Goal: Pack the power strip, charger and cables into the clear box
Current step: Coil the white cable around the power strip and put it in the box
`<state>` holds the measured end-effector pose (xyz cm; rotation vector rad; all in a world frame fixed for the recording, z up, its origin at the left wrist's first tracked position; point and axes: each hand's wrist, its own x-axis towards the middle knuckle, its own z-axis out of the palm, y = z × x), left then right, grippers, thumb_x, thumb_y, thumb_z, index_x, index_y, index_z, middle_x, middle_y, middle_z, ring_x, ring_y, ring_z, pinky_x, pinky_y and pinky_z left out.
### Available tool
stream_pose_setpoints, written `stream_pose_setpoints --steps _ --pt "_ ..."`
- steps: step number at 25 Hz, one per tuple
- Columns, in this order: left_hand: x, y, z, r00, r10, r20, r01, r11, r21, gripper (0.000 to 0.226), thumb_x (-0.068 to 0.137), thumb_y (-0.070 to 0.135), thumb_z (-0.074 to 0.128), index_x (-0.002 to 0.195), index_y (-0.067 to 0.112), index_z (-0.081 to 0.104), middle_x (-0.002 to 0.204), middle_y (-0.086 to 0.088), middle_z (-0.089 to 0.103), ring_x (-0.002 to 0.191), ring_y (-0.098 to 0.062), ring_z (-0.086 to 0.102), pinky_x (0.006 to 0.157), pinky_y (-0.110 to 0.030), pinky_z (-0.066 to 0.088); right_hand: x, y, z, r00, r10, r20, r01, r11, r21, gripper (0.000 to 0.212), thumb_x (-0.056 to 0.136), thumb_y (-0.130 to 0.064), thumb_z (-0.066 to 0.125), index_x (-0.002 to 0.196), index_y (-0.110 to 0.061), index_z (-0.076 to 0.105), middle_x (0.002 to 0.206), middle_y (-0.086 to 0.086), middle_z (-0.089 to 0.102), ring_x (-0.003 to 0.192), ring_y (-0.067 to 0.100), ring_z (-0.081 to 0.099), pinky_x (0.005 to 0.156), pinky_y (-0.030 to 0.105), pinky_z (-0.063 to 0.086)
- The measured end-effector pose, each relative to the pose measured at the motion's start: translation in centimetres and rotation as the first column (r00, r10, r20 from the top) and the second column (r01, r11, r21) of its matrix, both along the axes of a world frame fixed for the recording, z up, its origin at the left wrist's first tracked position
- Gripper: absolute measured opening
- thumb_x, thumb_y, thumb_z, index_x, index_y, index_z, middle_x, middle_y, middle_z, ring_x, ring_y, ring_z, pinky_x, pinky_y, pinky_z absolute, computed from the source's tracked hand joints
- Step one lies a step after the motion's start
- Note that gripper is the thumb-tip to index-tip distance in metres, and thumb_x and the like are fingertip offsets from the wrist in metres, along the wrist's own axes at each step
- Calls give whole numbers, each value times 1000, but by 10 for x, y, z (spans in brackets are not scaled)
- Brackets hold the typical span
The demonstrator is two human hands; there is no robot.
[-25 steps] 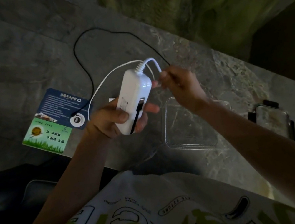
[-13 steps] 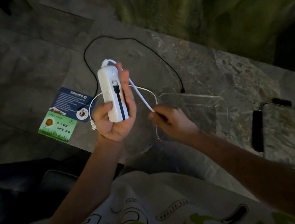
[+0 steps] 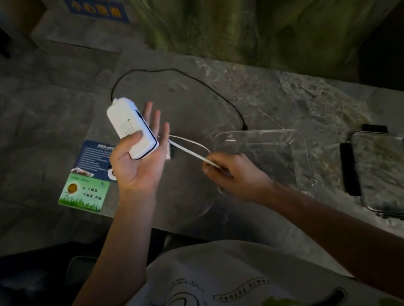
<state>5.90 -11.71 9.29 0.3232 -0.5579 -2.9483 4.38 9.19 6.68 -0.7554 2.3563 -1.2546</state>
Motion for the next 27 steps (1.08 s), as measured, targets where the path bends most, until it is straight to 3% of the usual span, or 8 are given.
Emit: stream_pose_setpoints --steps 6,8,11,13,16,19,24,27 --pt "-18 -63 1 978 101 181 -66 980 -188 109 36 4 85 137 15 46 136 -9 55 126 -21 49 100 -37 38 -21 -14 -3 973 -224 59 224 974 18 20 93 -28 62 74 -27 58 57 -6 49 51 1 41 54 23 37" --pt "-24 -83 0 981 98 170 -51 964 -262 91 43 -3 79 128 17 51 120 -6 57 116 -19 50 97 -33 40 -27 -18 6 975 -219 45 216 975 53 16 91 -28 65 77 -21 64 57 -4 49 50 3 40 52 22 36" --pt "-27 -93 -3 970 94 224 30 869 -494 78 66 -10 60 137 19 45 115 -5 54 110 -20 49 83 -29 47 -34 -25 23 986 -169 -3 168 980 109 14 88 -23 69 82 -11 67 58 -2 52 51 7 44 51 14 34" --pt "-27 -97 -10 948 71 311 154 750 -643 80 68 -5 63 139 28 44 123 -9 52 114 -22 50 76 -29 51 -47 -32 35 988 -129 -86 140 980 144 11 87 -23 71 83 -13 67 61 1 58 53 13 50 53 18 39" --pt "-24 -104 -15 888 68 455 358 517 -777 79 75 1 67 138 40 41 131 -6 52 117 -26 54 82 -38 54 -67 -37 52 979 -74 -190 103 983 150 5 87 -21 70 84 -20 67 68 -2 64 59 13 58 55 21 45" --pt "-24 -115 -12 890 33 455 441 194 -876 79 78 -5 62 142 33 37 130 -1 50 117 -22 50 76 -24 48 -75 -46 74 957 -48 -285 79 992 98 2 88 -19 69 87 -19 67 73 -4 64 61 10 59 57 18 45" --pt "-25 -123 -6 806 -151 573 547 -180 -817 84 79 -2 64 147 33 29 133 0 45 116 -21 47 78 -28 44 -84 -69 111 922 -40 -384 31 999 -29 5 88 -18 70 90 -14 69 81 -11 58 65 8 55 61 13 42" --pt "-26 -122 8 681 -289 673 619 -264 -740 83 74 10 65 144 40 31 133 2 50 116 -20 51 85 -38 51 -92 -84 121 902 -54 -428 27 997 -70 8 88 -17 70 89 -10 69 83 -10 55 68 8 55 62 15 42"
